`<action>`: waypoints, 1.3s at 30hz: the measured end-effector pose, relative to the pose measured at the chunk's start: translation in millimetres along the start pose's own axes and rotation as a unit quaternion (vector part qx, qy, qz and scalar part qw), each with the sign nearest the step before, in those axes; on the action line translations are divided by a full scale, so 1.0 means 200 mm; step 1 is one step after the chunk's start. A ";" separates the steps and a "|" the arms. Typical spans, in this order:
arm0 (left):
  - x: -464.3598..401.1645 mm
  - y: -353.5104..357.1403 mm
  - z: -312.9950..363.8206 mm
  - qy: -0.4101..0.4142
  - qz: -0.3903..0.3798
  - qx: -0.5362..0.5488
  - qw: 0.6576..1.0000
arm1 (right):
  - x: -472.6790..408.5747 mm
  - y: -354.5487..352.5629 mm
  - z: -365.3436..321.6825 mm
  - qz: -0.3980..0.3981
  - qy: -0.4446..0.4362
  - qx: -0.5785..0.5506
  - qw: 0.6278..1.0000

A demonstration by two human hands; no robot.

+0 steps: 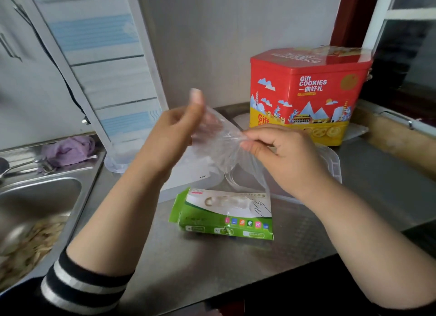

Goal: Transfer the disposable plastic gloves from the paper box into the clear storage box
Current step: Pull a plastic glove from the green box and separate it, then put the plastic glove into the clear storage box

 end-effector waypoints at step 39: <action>-0.26 -0.44 -0.44 -0.260 -0.282 -0.614 0.690 | 0.00 0.20 0.13 -0.296 0.217 0.019 0.930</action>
Point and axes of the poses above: each hand's wrist, its own x-axis away from the middle knuckle, its own y-axis out of the palm, z = x × y, the point moved 2 cm from there along -x, towards the middle knuckle, and after that the axes turned 5 degrees about y, right-handed, at the moved point
